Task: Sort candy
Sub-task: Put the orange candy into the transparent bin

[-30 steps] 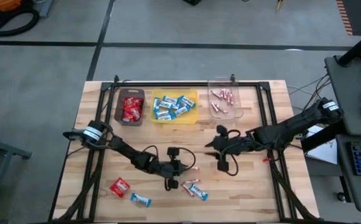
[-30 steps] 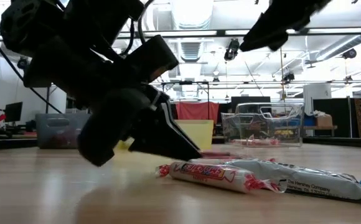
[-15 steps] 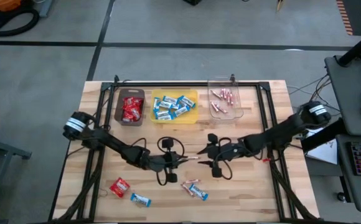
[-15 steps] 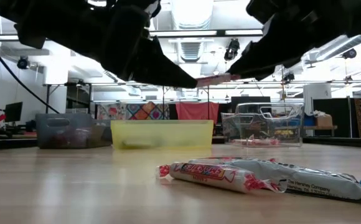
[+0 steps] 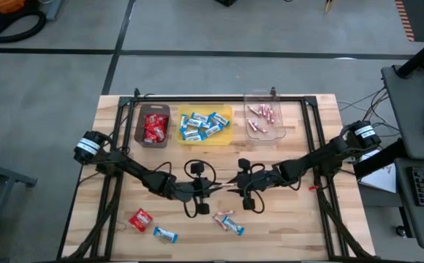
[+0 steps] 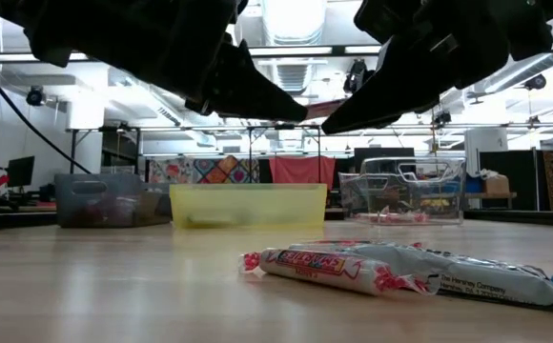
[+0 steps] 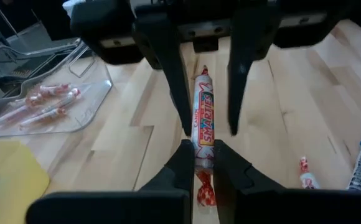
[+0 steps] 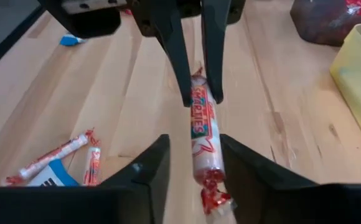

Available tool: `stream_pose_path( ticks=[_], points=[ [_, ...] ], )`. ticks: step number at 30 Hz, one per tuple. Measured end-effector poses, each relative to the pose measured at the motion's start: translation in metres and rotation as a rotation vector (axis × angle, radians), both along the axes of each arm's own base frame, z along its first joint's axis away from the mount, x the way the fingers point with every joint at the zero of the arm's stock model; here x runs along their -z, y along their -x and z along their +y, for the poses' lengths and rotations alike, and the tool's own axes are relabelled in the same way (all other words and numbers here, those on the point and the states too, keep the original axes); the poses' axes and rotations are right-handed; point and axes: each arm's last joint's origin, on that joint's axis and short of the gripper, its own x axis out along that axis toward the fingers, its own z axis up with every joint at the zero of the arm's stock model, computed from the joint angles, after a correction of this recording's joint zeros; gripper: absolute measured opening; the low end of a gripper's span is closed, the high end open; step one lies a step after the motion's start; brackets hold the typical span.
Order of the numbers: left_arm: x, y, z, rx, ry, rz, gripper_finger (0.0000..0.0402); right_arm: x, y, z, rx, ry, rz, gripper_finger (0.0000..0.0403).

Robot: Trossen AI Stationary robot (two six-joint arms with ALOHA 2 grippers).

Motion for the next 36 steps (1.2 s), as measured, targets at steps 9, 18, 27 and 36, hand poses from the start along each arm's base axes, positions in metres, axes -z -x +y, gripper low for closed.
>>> stream_pose_path(
  ticks=[9, 18, 27, 36],
  points=[
    [-0.002, -0.001, -0.001, 0.001, 0.003, -0.008, 0.0015, 0.001, 0.0, -0.001, -0.008, 0.018, 0.007, 0.002],
    [-0.002, -0.001, 0.0, -0.007, 0.003, -0.009, 0.0092, 0.0, 0.001, -0.006, 0.004, 0.015, 0.025, 0.0015],
    [-0.018, 0.015, 0.004, -0.02, 0.009, 0.094, 0.016, -0.027, 0.003, -0.03, 0.125, 0.026, 0.242, 0.0011],
    [-0.055, 0.062, 0.006, -0.091, 0.183, 0.227, 0.0173, -0.093, 0.006, -0.103, 0.513, 0.19, 0.538, 0.0011]
  ],
)
